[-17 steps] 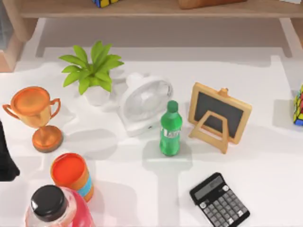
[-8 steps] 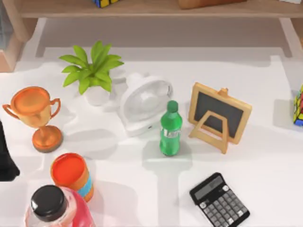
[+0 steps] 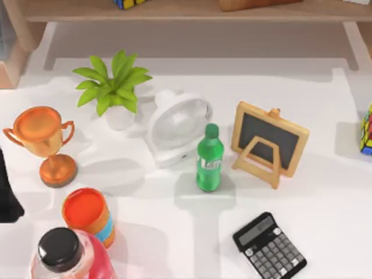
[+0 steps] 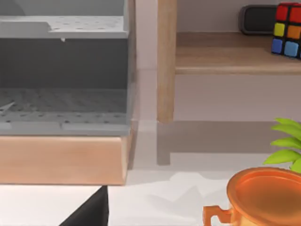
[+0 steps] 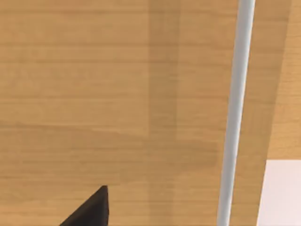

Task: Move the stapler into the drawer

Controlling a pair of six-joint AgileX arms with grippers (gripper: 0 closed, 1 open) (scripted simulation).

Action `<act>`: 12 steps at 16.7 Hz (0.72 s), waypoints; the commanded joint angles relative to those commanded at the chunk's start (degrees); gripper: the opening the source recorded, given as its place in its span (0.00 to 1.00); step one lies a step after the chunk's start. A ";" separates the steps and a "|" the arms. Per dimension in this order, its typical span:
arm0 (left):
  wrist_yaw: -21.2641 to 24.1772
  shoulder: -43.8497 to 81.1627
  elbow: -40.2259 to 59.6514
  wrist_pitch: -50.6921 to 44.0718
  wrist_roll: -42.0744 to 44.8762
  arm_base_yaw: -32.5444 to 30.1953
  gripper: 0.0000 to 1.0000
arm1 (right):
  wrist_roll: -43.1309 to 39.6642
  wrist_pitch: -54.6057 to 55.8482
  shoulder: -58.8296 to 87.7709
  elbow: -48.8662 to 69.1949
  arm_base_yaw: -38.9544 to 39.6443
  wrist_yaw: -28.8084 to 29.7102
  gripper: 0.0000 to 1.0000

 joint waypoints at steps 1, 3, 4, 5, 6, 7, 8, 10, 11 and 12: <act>0.00 0.00 0.00 0.00 0.00 0.00 1.00 | 0.01 -0.14 0.03 0.13 0.09 -0.02 1.00; 0.00 0.00 0.00 0.00 0.00 0.00 1.00 | -0.07 -1.13 0.34 1.27 0.49 0.20 1.00; 0.00 0.00 0.00 0.00 0.00 0.00 1.00 | -0.15 -1.79 0.56 2.10 0.86 0.57 1.00; 0.00 0.00 0.00 0.00 0.00 0.00 1.00 | -0.22 -2.38 0.83 2.91 1.48 1.17 1.00; 0.00 0.00 0.00 0.00 0.00 0.00 1.00 | -0.23 -2.81 1.09 3.58 2.25 1.98 1.00; 0.00 0.00 0.00 0.00 0.00 0.00 1.00 | -0.17 -3.01 1.34 4.06 3.01 2.76 1.00; 0.00 0.00 0.00 0.00 0.00 0.00 1.00 | -0.13 -3.04 1.57 4.32 3.53 3.24 1.00; 0.00 0.00 0.00 0.00 0.00 0.00 1.00 | -0.12 -3.03 1.61 4.35 3.60 3.30 1.00; 0.00 0.00 0.00 0.00 0.00 0.00 1.00 | -0.12 -3.03 1.61 4.35 3.60 3.30 1.00; 0.00 0.00 0.00 0.00 0.00 0.00 1.00 | -0.12 -3.03 1.61 4.35 3.60 3.30 0.92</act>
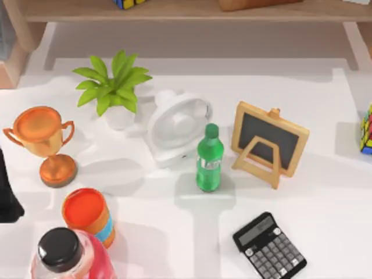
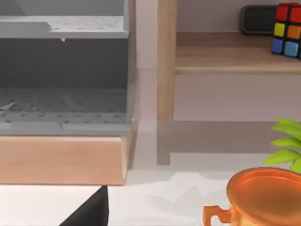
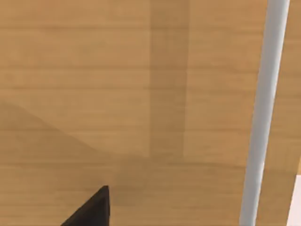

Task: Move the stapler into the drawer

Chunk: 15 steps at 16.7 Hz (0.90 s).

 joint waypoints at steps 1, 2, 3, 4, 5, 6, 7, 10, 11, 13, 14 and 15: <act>0.00 0.00 0.00 0.00 0.00 0.00 1.00 | 0.00 0.00 0.00 0.00 0.00 0.00 0.85; 0.00 0.00 0.00 0.00 0.00 0.00 1.00 | 0.00 0.00 0.00 0.00 0.00 0.00 0.77; 0.00 0.00 0.00 0.00 0.00 0.00 1.00 | 0.00 0.00 0.00 0.00 0.00 0.00 0.70; 0.00 0.00 0.00 0.00 0.00 0.00 1.00 | 0.00 0.00 0.00 0.00 0.00 0.00 0.62; 0.00 0.00 0.00 0.00 0.00 0.00 1.00 | 0.00 0.00 0.00 0.00 0.00 0.00 0.55; 0.00 0.00 0.00 0.00 0.00 0.00 1.00 | 0.00 0.00 0.00 0.00 0.00 0.00 0.47; 0.00 0.00 0.00 0.00 0.00 0.00 1.00 | 0.00 0.00 0.00 0.00 0.00 0.00 0.40; 0.00 0.00 0.00 0.00 0.00 0.00 1.00 | 0.00 0.00 0.00 0.00 0.00 0.00 0.17; 0.00 0.00 0.00 0.00 0.00 0.00 1.00 | 0.00 0.00 0.00 0.00 0.00 0.00 0.10; 0.00 0.00 0.00 0.00 0.00 0.00 1.00 | 0.00 0.00 0.00 0.00 0.00 0.00 0.00; 0.00 0.00 0.00 0.00 0.00 0.00 1.00 | 0.00 0.00 0.00 0.00 0.00 0.00 0.00; 0.00 0.00 0.00 0.00 0.00 0.00 1.00 | 0.00 0.00 0.00 0.00 0.00 0.00 0.00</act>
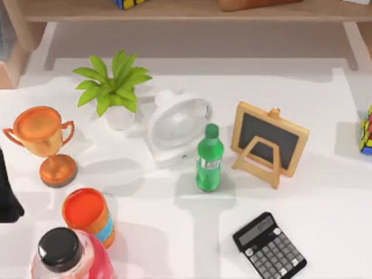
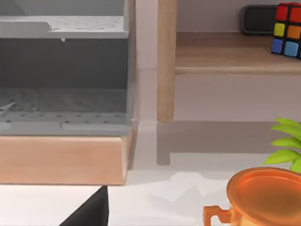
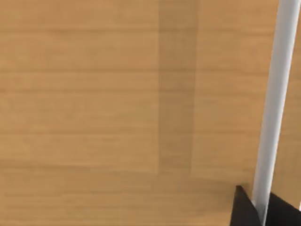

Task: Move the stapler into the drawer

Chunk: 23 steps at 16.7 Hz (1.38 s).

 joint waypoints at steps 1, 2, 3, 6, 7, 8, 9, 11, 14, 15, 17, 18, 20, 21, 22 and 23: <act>0.00 0.00 0.00 0.00 0.00 0.00 1.00 | 0.00 0.00 0.00 0.00 0.00 0.00 0.00; 0.00 0.00 0.00 0.00 0.00 0.00 1.00 | 0.00 0.00 0.00 0.00 0.00 0.00 0.00; 0.00 0.00 0.00 0.00 0.00 0.00 1.00 | 0.00 0.00 0.00 0.00 0.00 0.00 0.00; 0.00 0.00 0.00 0.00 0.00 0.00 1.00 | 0.10 -0.14 0.12 -0.05 -0.11 0.03 0.00; 0.00 0.00 0.00 0.00 0.00 0.00 1.00 | 0.07 -0.27 0.23 0.15 0.00 0.16 0.00; 0.00 0.00 0.00 0.00 0.00 0.00 1.00 | 0.03 -0.81 0.61 0.95 0.47 0.64 0.00; 0.00 0.00 0.00 0.00 0.00 0.00 1.00 | 0.03 -1.70 1.14 2.33 1.22 1.40 0.00; 0.00 0.00 0.00 0.00 0.00 0.00 1.00 | -0.01 -4.07 2.55 6.38 3.21 3.39 0.00; 0.00 0.00 0.00 0.00 0.00 0.00 1.00 | -0.03 -7.53 4.57 11.82 6.09 6.29 0.00; 0.00 0.00 0.00 0.00 0.00 0.00 1.00 | 0.00 -8.09 4.82 12.47 6.54 6.75 0.00; 0.00 0.00 0.00 0.00 0.00 0.00 1.00 | 0.01 -8.17 4.85 12.57 6.61 6.82 0.00; 0.00 0.00 0.00 0.00 0.00 0.00 1.00 | 0.01 -8.17 4.85 12.57 6.61 6.82 0.00; 0.00 0.00 0.00 0.00 0.00 0.00 1.00 | 0.10 -8.29 4.81 12.49 6.33 6.81 0.00; 0.00 0.00 0.00 0.00 0.00 0.00 1.00 | 0.04 -8.79 5.28 13.26 6.63 7.12 0.00; 0.00 0.00 0.00 0.00 0.00 0.00 1.00 | -0.01 -9.60 5.96 14.64 7.11 7.62 0.00; 0.00 0.00 0.00 0.00 0.00 0.00 1.00 | -0.05 -10.67 6.79 16.62 7.75 8.26 0.00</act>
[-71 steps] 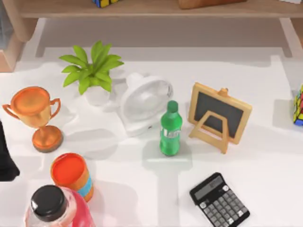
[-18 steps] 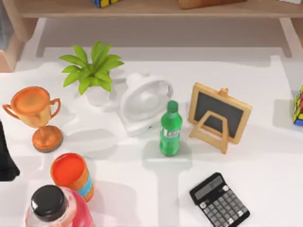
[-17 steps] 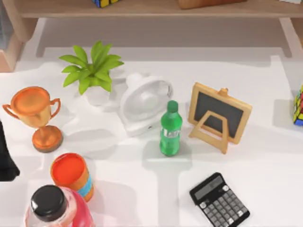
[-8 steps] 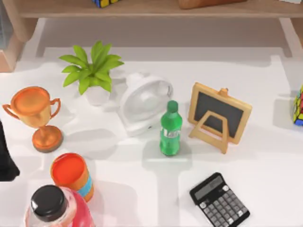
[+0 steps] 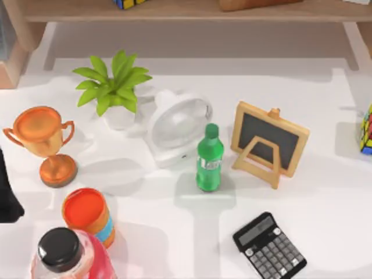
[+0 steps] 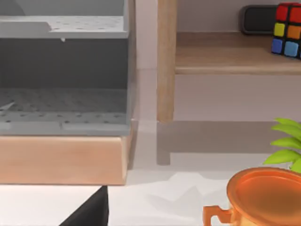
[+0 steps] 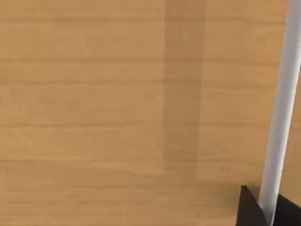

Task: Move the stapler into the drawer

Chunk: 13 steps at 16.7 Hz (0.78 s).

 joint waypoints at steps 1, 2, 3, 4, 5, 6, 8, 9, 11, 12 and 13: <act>0.00 0.00 0.00 0.00 0.00 0.00 1.00 | -0.02 -1.24 0.91 2.49 0.73 0.74 0.00; 0.00 0.00 0.00 0.00 0.00 0.00 1.00 | -0.02 -2.53 1.85 5.06 1.49 1.52 0.00; 0.00 0.00 0.00 0.00 0.00 0.00 1.00 | -0.01 -3.79 2.71 7.19 2.22 2.26 0.00; 0.00 0.00 0.00 0.00 0.00 0.00 1.00 | 0.03 -4.84 3.39 8.72 2.84 2.88 0.00; 0.00 0.00 0.00 0.00 0.00 0.00 1.00 | 0.07 -5.56 3.81 9.64 3.26 3.30 0.00; 0.00 0.00 0.00 0.00 0.00 0.00 1.00 | 0.10 -5.83 3.94 9.95 3.41 3.46 0.00; 0.00 0.00 0.00 0.00 0.00 0.00 1.00 | 0.10 -5.83 3.94 9.95 3.41 3.46 0.00; 0.00 0.00 0.00 0.00 0.00 0.00 1.00 | 0.21 -5.84 3.76 9.68 3.08 3.38 0.00; 0.00 0.00 0.00 0.00 0.00 0.00 1.00 | 0.13 -6.39 4.35 10.66 3.31 3.61 0.00; 0.00 0.00 0.00 0.00 0.00 0.00 1.00 | 0.07 -7.12 5.07 12.04 3.61 3.92 0.00; 0.00 0.00 0.00 0.00 0.00 0.00 1.00 | 0.02 -8.09 5.94 13.91 4.00 4.33 0.00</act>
